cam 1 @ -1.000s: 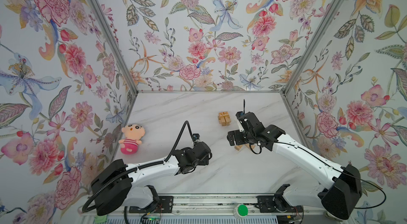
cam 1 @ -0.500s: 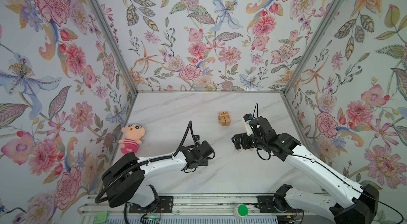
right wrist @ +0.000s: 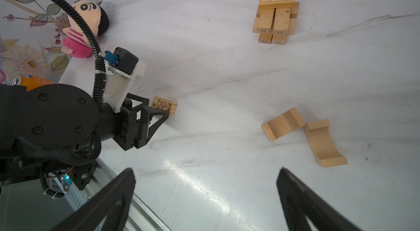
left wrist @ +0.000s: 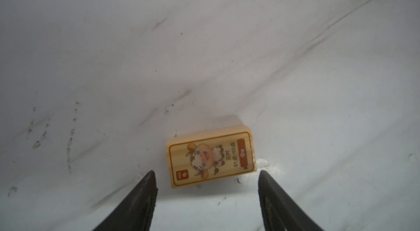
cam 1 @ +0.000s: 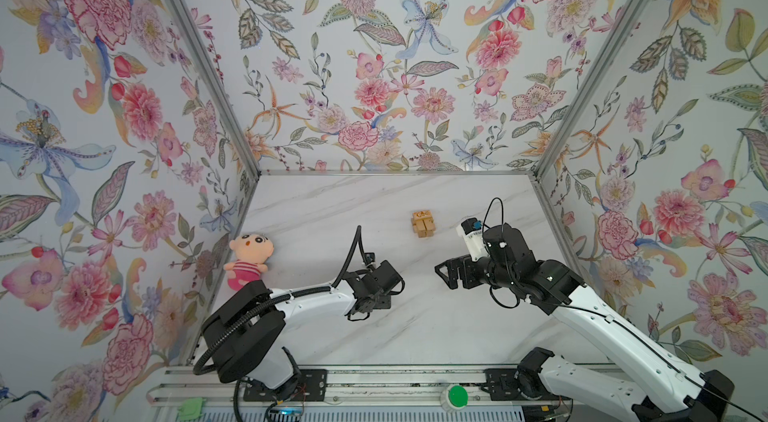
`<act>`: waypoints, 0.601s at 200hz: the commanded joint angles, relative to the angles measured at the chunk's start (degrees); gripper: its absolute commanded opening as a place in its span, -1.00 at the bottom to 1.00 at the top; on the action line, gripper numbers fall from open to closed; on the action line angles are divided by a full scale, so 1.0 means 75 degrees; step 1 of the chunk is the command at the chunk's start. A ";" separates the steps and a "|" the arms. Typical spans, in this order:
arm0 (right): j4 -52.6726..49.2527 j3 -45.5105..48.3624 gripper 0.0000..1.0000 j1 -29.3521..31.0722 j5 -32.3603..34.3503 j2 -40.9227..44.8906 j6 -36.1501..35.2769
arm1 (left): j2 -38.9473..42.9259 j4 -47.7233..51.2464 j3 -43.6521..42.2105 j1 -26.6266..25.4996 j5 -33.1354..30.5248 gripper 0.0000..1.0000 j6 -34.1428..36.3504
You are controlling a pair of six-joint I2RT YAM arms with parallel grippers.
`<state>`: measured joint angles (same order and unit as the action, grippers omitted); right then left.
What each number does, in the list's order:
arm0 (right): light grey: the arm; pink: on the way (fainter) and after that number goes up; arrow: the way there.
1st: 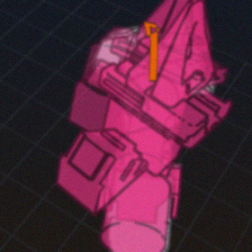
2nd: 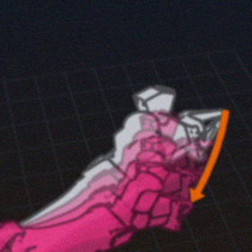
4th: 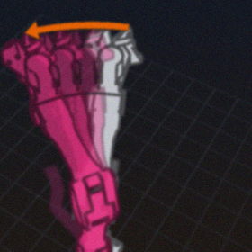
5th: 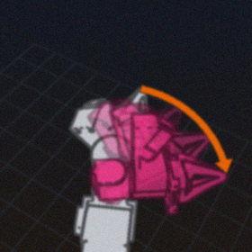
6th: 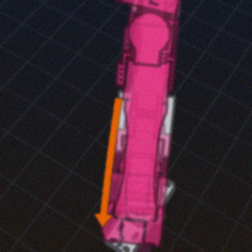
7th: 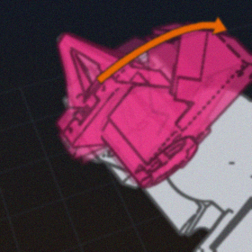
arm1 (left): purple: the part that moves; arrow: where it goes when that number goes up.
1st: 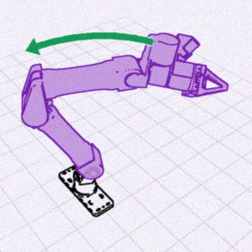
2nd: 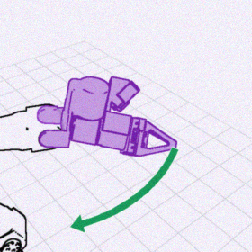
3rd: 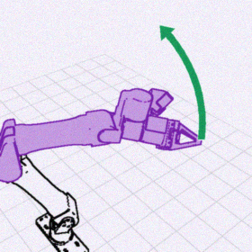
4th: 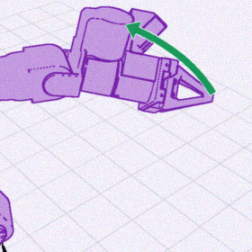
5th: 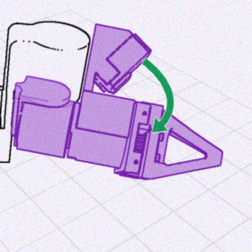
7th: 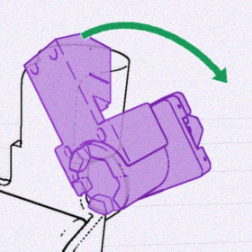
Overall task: Build the wood block tower
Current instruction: 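Lower the left gripper and close it on the printed ox block, then lift the ox block with the left gripper and carry it over the tower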
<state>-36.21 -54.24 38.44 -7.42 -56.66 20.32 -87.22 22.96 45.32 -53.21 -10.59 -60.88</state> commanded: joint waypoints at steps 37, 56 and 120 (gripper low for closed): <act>0.0046 0.0270 0.98 -0.0133 -0.0240 -0.0095 -0.0129 | -0.0562 -0.0195 0.0180 0.0208 0.0263 0.40 0.0207; 0.0046 0.0279 0.98 -0.0132 -0.0222 -0.0041 -0.0130 | -0.0589 -0.0231 0.0170 0.0239 0.0259 0.39 0.0208; 0.0042 0.0393 0.99 -0.0422 -0.0296 0.0015 -0.0145 | -0.0699 -0.0204 0.0214 0.0302 0.0313 0.14 0.0195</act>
<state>-36.12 -52.14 35.83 -9.04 -57.34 20.10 -91.15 20.34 45.93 -51.64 -9.19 -60.20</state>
